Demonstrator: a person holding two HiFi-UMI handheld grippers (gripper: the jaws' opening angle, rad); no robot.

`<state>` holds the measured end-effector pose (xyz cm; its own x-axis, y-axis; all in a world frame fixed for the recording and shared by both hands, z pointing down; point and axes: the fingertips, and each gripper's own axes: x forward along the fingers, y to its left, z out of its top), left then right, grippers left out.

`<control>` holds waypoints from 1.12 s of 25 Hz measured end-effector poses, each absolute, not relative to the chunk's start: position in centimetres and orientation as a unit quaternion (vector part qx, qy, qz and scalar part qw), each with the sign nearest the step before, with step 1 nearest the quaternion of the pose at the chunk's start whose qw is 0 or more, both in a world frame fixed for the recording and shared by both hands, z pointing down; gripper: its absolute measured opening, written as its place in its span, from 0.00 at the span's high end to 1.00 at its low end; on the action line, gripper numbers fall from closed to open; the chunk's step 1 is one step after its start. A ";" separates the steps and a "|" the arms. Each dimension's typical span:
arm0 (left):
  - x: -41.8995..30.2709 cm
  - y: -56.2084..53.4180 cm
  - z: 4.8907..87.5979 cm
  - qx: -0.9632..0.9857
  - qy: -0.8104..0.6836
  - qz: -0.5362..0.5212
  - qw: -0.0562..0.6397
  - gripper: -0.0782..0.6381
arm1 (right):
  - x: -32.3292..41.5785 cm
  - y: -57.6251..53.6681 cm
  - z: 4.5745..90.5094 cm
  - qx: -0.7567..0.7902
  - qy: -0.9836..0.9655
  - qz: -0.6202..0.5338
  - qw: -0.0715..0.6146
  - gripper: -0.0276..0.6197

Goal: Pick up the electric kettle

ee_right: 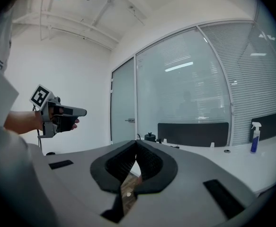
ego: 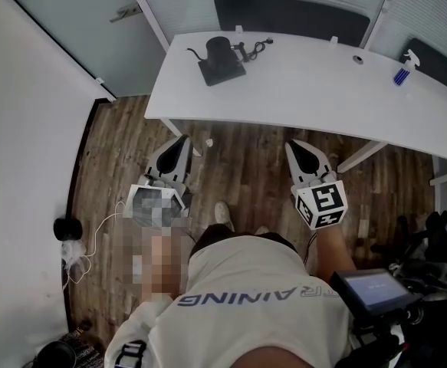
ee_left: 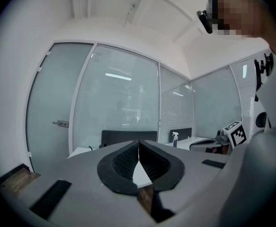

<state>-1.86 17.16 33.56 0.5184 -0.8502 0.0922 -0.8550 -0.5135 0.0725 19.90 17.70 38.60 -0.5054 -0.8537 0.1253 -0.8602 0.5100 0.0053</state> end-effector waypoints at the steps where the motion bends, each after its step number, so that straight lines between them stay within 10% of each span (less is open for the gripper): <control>1: -1.8 17.0 33.8 0.871 -0.488 0.024 0.055 0.87 | 19.8 17.7 38.7 0.493 -0.868 0.027 0.059 0.94; 28: -13.0 -2.4 37.3 0.878 -0.469 -0.005 0.097 0.87 | 10.4 -0.2 38.1 0.538 -0.835 0.015 0.113 0.94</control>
<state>-13.03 -2.40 37.31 0.5606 -0.8241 0.0810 -0.8220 -0.5420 0.1747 10.40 -0.16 38.10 -0.3958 -0.8954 0.2041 -0.9020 0.4207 0.0967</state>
